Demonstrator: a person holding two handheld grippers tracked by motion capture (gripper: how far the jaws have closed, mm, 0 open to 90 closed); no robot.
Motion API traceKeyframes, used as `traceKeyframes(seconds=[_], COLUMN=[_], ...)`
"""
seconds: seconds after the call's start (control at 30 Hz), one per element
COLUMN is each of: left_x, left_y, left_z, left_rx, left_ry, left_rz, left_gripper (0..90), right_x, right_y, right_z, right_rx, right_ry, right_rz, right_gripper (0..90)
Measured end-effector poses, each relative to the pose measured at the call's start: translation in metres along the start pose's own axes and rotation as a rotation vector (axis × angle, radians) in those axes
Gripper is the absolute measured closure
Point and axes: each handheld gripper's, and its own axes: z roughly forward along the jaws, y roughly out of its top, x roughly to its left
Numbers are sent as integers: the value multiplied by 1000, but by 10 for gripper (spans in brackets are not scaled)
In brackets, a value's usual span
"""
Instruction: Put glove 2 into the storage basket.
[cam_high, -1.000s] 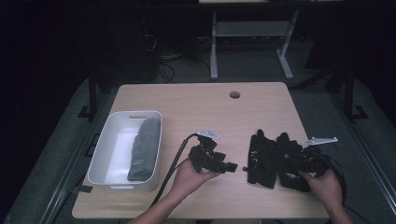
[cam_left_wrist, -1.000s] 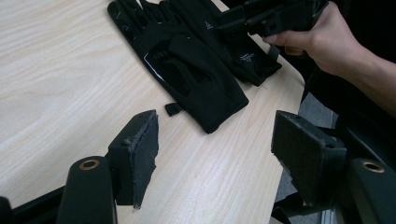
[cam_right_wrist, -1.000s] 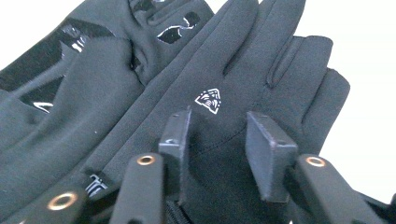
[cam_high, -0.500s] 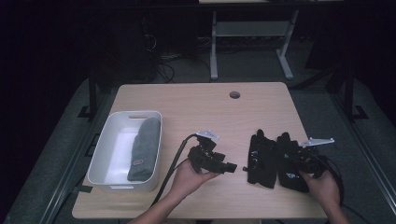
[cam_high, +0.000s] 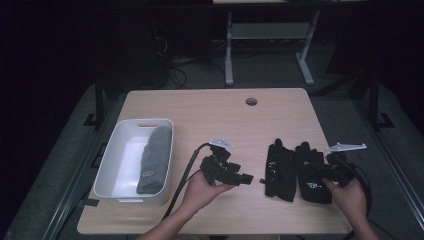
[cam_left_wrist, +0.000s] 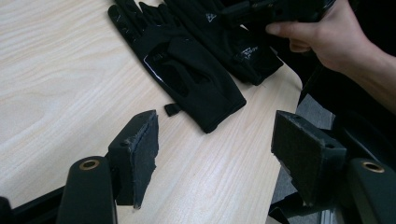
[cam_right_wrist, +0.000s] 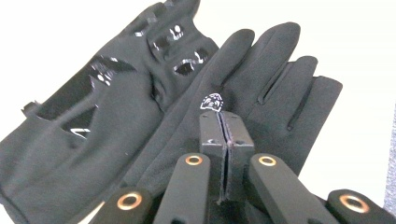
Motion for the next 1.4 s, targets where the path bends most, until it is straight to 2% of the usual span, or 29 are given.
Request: traceKeyframes(seconds=[0.23,0.43,0.97,1.07,1.17,1.4], left_x=[-1,-2,2,3,3,3], left_y=[0,0,-6,-7,-8,-9], left_z=[-2,-5,-11,-11,-12,-13], left_rx=[-1,-3,2,3,0,2], left_ry=[3,6,21,21,21,19], left_rz=[5,7,8,7,3,8], left_gripper=[317,317,313,313,314,313], right_x=[7,18,52,57,55,58], right_y=[15,26,45,48,50,50], right_z=[-13,-15,8,9,6,3], right_rx=[-33,-49,-33,-39,-58,-72], right_ry=[2,18,94,88,75,70], right_rz=[1,-6,-14,-23,-3,5], right_gripper=[887,887,887,887,887,886])
